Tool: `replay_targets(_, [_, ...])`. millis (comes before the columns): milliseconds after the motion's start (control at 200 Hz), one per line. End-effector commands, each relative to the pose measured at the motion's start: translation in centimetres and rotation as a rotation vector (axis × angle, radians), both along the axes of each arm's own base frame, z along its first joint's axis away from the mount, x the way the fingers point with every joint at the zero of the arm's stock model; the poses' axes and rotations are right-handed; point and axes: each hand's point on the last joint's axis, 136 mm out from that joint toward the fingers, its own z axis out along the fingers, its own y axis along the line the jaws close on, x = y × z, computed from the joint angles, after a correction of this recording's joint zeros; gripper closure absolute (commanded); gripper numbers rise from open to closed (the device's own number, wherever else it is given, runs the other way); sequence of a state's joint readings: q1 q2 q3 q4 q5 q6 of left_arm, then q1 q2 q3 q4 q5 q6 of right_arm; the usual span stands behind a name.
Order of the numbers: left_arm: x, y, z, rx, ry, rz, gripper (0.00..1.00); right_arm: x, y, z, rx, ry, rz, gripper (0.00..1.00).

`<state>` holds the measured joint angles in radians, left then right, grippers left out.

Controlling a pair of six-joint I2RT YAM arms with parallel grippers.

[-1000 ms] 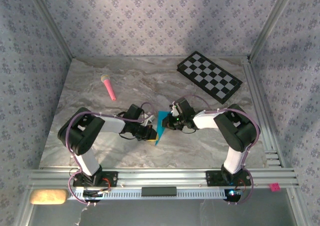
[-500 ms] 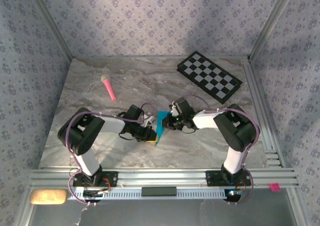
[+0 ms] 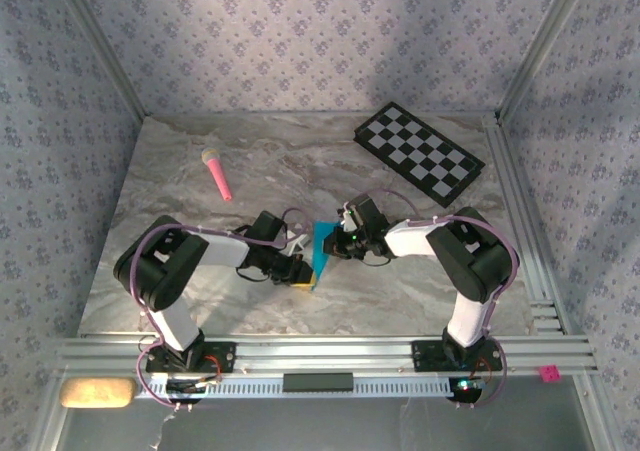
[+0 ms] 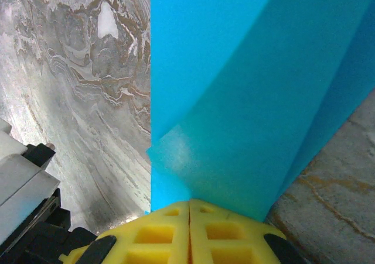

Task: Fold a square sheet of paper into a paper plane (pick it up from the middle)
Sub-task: Fold the wing for the fifth time at the center of the table.

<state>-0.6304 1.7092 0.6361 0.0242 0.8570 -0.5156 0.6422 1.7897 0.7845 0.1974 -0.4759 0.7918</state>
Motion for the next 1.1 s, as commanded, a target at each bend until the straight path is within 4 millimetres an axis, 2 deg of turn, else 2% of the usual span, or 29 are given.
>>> replay_targets(0, [-4.2, 2.0, -1.3, 0.074, 0.155, -0.05, 0.91, -1.2, -2.4, -4.2, -0.16, 0.07, -0.03, 0.92])
replay_targets(95, [-4.4, 2.0, -1.3, 0.072, 0.156, -0.057, 1.0, -1.2, -2.4, -4.2, -0.16, 0.068, -0.03, 0.92])
replay_targets(215, [-4.4, 2.1, -1.4, 0.078, 0.16, -0.055, 1.0, -1.2, -2.4, -4.3, -0.162, 0.071, -0.031, 0.92])
replay_targets(270, [-4.5, 2.1, -1.5, 0.078, 0.162, -0.058, 0.92, -1.2, -2.4, -4.3, -0.163, 0.07, -0.031, 0.92])
replay_targets(440, [-4.8, 2.3, -1.2, 0.07, 0.157, -0.056, 0.89, -1.3, -2.4, -4.4, -0.165, 0.074, -0.03, 0.92])
replay_targets(590, [-4.3, 2.1, 0.3, 0.043, 0.108, -0.044, 0.85, -1.2, -2.3, -4.3, -0.162, 0.073, -0.031, 0.92])
replay_targets(725, [-3.2, 1.7, 2.7, 0.01, 0.025, -0.012, 0.84, -1.1, -2.3, -4.2, -0.16, 0.07, -0.034, 0.92])
replay_targets(855, [-1.4, 1.0, 5.3, -0.038, -0.052, 0.028, 0.91, -1.1, -2.2, -4.1, -0.156, 0.068, -0.033, 0.92])
replay_targets(920, [-0.1, 0.5, 6.5, -0.061, -0.094, 0.051, 0.92, -1.1, -2.2, -4.1, -0.154, 0.068, -0.032, 0.92])
replay_targets(1019, [2.0, -0.8, 7.3, -0.086, -0.119, 0.083, 0.93, -1.0, -2.1, -4.1, -0.15, 0.07, -0.033, 0.92])
replay_targets(1094, [3.1, -1.9, 7.1, -0.087, -0.098, 0.086, 0.97, -1.0, -2.0, -4.1, -0.15, 0.071, -0.031, 0.92])
